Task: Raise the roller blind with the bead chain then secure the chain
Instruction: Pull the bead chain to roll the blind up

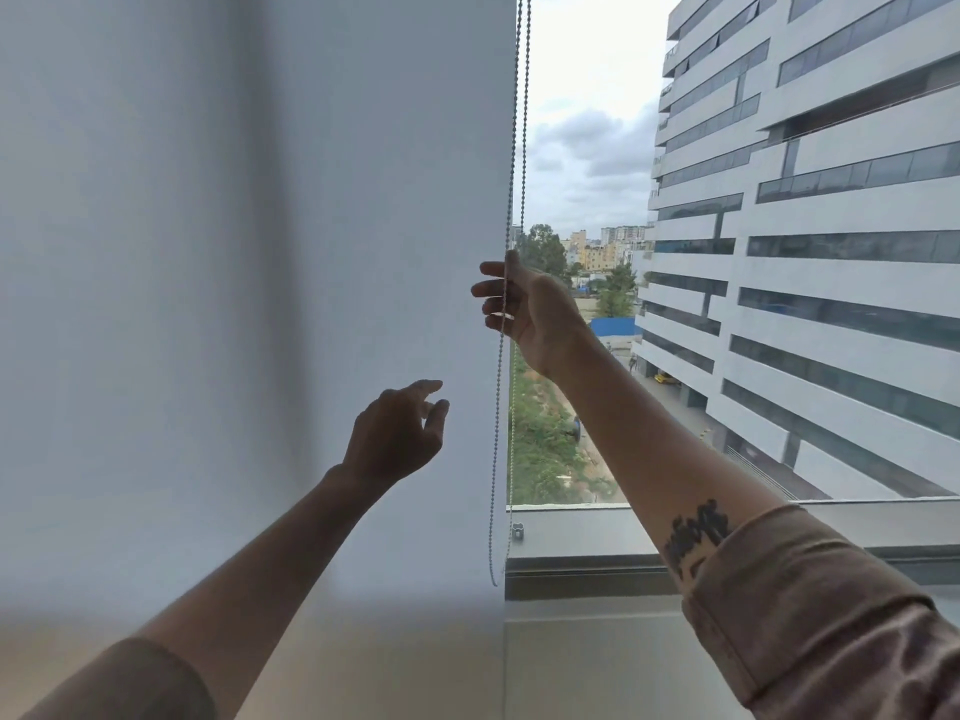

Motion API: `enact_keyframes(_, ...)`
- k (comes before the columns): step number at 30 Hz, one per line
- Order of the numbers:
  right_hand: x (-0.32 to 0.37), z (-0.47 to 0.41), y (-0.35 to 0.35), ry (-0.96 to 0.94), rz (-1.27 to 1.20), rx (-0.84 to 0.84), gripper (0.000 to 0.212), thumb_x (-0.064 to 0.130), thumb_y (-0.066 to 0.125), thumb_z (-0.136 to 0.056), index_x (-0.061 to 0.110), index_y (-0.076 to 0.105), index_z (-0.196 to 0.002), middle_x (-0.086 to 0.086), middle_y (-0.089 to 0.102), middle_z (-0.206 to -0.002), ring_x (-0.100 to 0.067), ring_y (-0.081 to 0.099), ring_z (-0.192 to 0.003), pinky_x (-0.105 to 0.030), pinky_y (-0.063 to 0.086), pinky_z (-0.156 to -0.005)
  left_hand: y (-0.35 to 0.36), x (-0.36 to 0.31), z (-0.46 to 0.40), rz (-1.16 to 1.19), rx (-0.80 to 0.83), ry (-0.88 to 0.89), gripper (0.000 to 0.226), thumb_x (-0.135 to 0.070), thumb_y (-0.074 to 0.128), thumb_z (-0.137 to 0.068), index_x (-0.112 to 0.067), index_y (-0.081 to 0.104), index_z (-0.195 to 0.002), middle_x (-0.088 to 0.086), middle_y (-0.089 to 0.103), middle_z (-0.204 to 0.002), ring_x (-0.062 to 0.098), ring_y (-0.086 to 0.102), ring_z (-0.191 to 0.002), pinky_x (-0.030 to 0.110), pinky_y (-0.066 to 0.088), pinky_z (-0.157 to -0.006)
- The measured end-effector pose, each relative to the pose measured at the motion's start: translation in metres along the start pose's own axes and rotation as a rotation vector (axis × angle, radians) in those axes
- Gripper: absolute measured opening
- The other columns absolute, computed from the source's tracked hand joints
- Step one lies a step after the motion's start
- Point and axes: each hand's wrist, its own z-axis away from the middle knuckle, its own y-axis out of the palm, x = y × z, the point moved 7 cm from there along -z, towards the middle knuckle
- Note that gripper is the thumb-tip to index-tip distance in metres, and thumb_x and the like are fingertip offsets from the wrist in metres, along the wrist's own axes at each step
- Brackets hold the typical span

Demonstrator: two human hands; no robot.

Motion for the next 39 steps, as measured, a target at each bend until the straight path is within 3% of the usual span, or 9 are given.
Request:
enact_keyframes(5, 0.019, -0.001, 0.006, -0.123, -0.068, -0.044, 0.036, 0.030, 0.050, -0.114, 0.004, 0.075, -0.112, -0.004, 0.055, -0.067, -0.013, 0.037, -0.052, -0.027, 0.030, -0.051, -0.026, -0.005, -0.022, 0.187, -0.054, -0.102, 0.024, -0.027, 0.061, -0.103, -0.014, 0.082, -0.105, -0.004, 0.085, -0.079, 0.016, 0.082, -0.086, 0.043, 0.063, -0.094)
enact_keyframes(8, 0.017, 0.008, 0.004, -0.188, -0.082, -0.073, 0.036, 0.027, 0.048, -0.115, 0.009, 0.070, -0.094, 0.002, 0.037, -0.058, -0.012, 0.025, -0.048, -0.028, 0.021, -0.048, -0.042, -0.013, -0.033, 0.403, -0.103, -0.164, 0.028, -0.021, 0.061, -0.103, -0.007, 0.081, -0.089, 0.001, 0.083, -0.073, 0.013, 0.082, -0.071, 0.045, 0.067, -0.086)
enact_keyframes(12, 0.011, 0.021, 0.004, -0.189, -0.108, -0.051, 0.036, 0.026, 0.047, -0.115, 0.016, 0.061, -0.083, 0.008, 0.033, -0.052, -0.008, 0.023, -0.041, -0.019, 0.020, -0.040, -0.059, -0.036, -0.047, 0.719, -0.106, -0.191, 0.026, -0.016, 0.057, -0.109, -0.001, 0.078, -0.109, 0.012, 0.085, -0.088, 0.023, 0.085, -0.080, 0.046, 0.069, -0.086)
enact_keyframes(19, 0.019, 0.043, 0.007, -0.229, -0.173, 0.005, 0.036, 0.029, 0.046, -0.115, 0.018, 0.062, -0.084, 0.007, 0.031, -0.055, -0.005, 0.021, -0.040, -0.017, 0.018, -0.038, -0.075, -0.097, -0.070, 0.916, -0.038, -0.149, 0.036, -0.026, 0.047, -0.116, -0.002, 0.073, -0.121, 0.015, 0.083, -0.107, 0.023, 0.084, -0.096, 0.035, 0.068, -0.088)
enact_keyframes(24, 0.022, 0.062, 0.011, -0.272, -0.185, 0.000, 0.037, 0.028, 0.045, -0.116, 0.017, 0.059, -0.084, 0.007, 0.031, -0.055, -0.005, 0.020, -0.039, -0.018, 0.015, -0.039, -0.090, -0.134, -0.083, 1.002, -0.014, -0.089, 0.040, -0.029, 0.041, -0.118, -0.004, 0.071, -0.122, 0.013, 0.083, -0.107, 0.021, 0.084, -0.094, 0.031, 0.068, -0.083)
enact_keyframes(28, 0.009, 0.076, 0.014, -0.250, -0.183, -0.026, 0.036, 0.024, 0.046, -0.116, 0.015, 0.060, -0.085, 0.006, 0.032, -0.053, -0.005, 0.020, -0.039, -0.020, 0.012, -0.041, -0.098, -0.156, -0.089, 1.064, -0.004, -0.084, 0.039, -0.027, 0.041, -0.118, -0.002, 0.068, -0.126, 0.016, 0.083, -0.107, 0.025, 0.084, -0.094, 0.035, 0.069, -0.084)
enact_keyframes(32, -0.017, 0.089, 0.013, -0.191, -0.159, -0.045, 0.029, 0.025, 0.047, -0.115, 0.006, 0.059, -0.099, 0.003, 0.031, -0.055, -0.005, 0.021, -0.040, -0.028, 0.009, -0.046, -0.103, -0.169, -0.092, 1.126, 0.009, -0.080, 0.036, -0.025, 0.041, -0.118, -0.002, 0.067, -0.125, 0.020, 0.082, -0.109, 0.030, 0.084, -0.098, 0.043, 0.068, -0.090)
enact_keyframes(36, -0.043, 0.102, 0.010, -0.134, -0.159, -0.048, 0.027, 0.024, 0.046, -0.115, 0.005, 0.059, -0.101, 0.003, 0.031, -0.055, -0.006, 0.022, -0.040, -0.029, 0.008, -0.048, -0.110, -0.175, -0.094, 1.166, 0.011, -0.104, 0.035, -0.025, 0.042, -0.117, -0.002, 0.068, -0.121, 0.019, 0.083, -0.104, 0.030, 0.084, -0.094, 0.038, 0.070, -0.079)
enact_keyframes(39, -0.061, 0.110, 0.007, -0.103, -0.165, -0.038, 0.032, 0.022, 0.045, -0.116, 0.010, 0.059, -0.089, 0.004, 0.031, -0.054, -0.006, 0.022, -0.040, -0.025, 0.010, -0.045, -0.112, -0.174, -0.097, 1.141, 0.010, -0.139, 0.039, -0.029, 0.044, -0.117, -0.002, 0.072, -0.118, 0.014, 0.082, -0.093, 0.023, 0.084, -0.077, 0.034, 0.069, -0.071)
